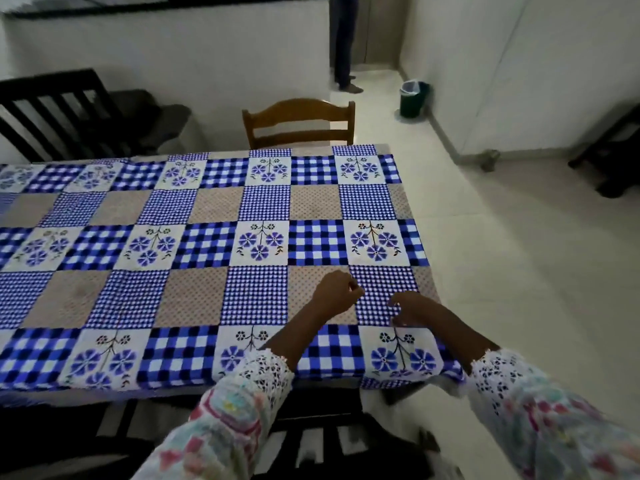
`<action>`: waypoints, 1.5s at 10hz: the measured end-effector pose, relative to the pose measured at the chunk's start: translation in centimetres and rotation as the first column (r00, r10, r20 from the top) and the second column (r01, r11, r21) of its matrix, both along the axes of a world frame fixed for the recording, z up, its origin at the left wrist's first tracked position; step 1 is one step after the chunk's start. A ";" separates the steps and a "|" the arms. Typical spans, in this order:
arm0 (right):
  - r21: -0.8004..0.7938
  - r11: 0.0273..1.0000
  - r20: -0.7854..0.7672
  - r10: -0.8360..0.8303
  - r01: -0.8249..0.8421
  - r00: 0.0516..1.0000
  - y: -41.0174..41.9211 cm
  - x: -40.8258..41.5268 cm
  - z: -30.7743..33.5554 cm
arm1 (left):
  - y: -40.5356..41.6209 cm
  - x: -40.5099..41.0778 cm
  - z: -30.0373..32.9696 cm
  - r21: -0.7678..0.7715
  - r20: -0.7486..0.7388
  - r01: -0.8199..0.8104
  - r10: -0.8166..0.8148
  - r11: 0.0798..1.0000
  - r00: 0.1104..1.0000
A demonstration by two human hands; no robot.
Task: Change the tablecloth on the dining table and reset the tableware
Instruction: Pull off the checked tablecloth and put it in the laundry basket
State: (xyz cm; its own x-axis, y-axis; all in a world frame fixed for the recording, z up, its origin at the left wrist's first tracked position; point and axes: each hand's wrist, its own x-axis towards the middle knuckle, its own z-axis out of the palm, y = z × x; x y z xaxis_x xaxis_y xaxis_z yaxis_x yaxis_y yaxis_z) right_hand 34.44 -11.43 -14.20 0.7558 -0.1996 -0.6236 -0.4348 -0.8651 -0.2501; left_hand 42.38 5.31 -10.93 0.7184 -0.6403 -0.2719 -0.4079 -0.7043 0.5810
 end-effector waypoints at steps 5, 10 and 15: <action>0.480 0.860 0.452 -0.074 -0.172 0.889 -4.4 0.1 -3.3 | -10.1 -8.4 -4.9 0.280 -0.106 -0.443 0.486 0.852 0.867; 0.058 0.998 0.258 -0.037 0.023 0.965 -7.2 2.6 -3.7 | -8.5 -4.6 3.5 -0.058 -0.631 -0.893 0.676 0.447 0.380; 0.119 0.989 0.225 0.055 -0.083 0.973 -9.9 10.2 -1.4 | -2.7 4.0 3.1 -0.122 -0.793 -0.992 0.604 -0.027 0.081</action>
State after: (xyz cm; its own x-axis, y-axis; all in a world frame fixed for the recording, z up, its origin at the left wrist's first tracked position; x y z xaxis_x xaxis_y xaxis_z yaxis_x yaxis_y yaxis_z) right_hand 44.60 -21.34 -15.56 0.8866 -0.0726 -0.4568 -0.2972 -0.8461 -0.4424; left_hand 46.34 2.58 -7.86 0.7193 0.2348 -0.6538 0.6104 0.2357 0.7562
